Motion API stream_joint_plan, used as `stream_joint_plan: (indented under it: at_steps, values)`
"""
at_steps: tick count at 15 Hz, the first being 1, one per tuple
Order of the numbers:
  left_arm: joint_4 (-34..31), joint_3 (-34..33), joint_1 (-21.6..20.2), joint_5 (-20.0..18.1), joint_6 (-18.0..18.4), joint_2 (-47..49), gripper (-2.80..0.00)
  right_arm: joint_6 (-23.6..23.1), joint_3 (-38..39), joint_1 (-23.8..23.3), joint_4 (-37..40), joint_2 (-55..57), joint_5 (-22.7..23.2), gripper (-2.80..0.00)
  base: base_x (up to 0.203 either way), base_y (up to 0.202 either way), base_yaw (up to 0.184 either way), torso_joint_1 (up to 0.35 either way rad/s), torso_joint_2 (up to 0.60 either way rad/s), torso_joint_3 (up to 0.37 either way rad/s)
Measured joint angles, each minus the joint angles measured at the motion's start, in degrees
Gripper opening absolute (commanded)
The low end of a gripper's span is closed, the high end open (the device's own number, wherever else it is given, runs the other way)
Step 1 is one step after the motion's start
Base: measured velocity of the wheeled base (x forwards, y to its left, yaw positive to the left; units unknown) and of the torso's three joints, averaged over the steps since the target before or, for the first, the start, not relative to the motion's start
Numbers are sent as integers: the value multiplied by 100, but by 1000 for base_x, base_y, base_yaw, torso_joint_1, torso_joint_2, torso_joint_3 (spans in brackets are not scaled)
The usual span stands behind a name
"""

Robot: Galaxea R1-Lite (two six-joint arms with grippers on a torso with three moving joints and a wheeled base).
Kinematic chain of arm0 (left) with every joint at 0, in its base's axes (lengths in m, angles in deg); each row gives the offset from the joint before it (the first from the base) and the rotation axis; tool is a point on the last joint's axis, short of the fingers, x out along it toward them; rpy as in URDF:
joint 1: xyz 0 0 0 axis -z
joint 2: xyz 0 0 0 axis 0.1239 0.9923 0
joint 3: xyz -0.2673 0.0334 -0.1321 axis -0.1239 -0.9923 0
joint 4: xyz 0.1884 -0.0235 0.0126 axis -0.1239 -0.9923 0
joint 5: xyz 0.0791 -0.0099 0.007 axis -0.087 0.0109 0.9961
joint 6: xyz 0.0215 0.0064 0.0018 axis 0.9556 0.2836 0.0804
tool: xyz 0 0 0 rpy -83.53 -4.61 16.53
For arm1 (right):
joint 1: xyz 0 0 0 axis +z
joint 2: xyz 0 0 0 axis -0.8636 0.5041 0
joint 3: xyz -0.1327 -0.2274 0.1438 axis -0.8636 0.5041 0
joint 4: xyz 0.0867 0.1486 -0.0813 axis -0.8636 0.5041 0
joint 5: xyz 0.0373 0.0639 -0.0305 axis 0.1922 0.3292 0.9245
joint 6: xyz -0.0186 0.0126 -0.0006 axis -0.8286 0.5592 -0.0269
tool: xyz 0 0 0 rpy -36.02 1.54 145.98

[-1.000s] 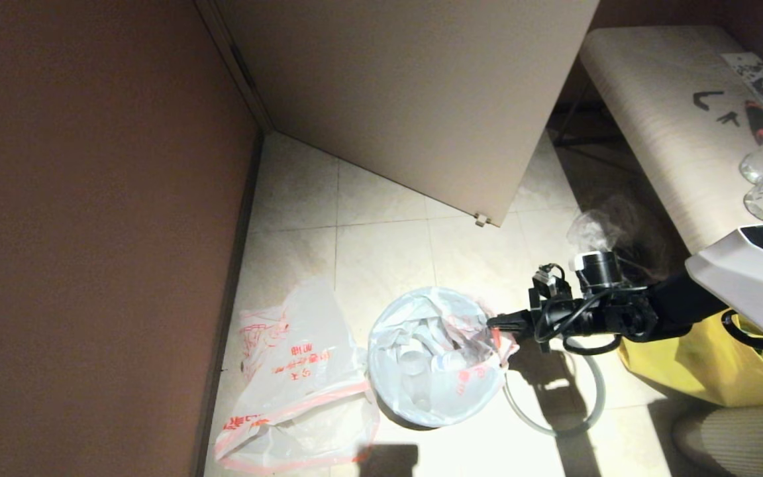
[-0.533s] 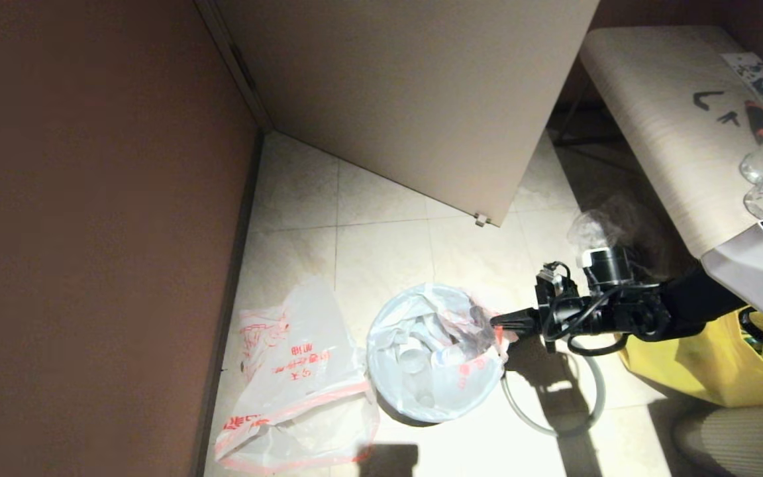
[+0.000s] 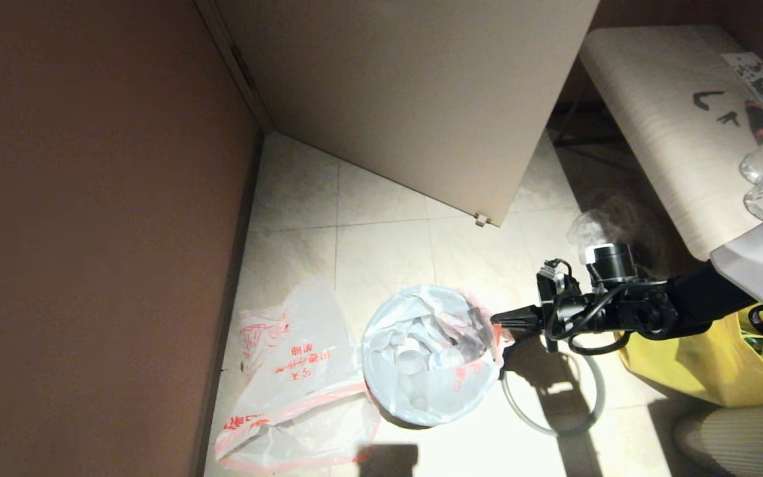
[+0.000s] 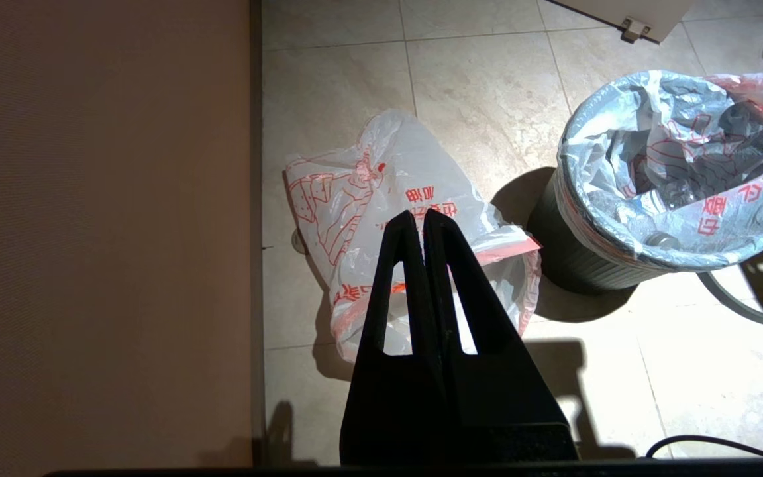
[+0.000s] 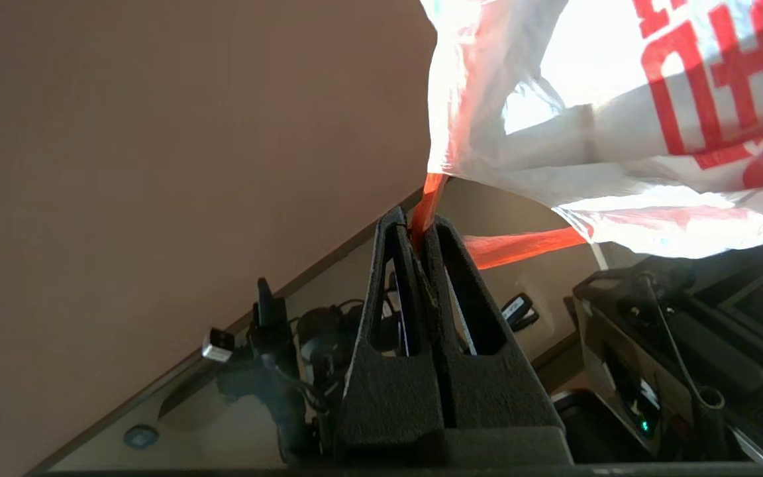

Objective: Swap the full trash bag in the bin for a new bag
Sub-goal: Place the trash bag on the floor

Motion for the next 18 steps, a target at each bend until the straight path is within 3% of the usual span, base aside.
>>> stream_joint_plan:
  at_steps: [5,9,10,18]
  values:
    - [0,0,0,0,-1,0,-280,-85,-145,-82,-11,223,-97,-280,0,0,0,0,0,0]
    - [0,0,0,2,-2,0,-280,-98,-356,-102,16,397,-493,-280,0,0,0,0,0,0]
    - [0,0,0,1,1,0,-280,-109,-363,-102,6,414,-511,0,0,0,0,0,0,0]
    - [0,0,0,0,0,0,-280,-105,-330,-90,-13,427,-432,0,0,0,0,0,0,0]
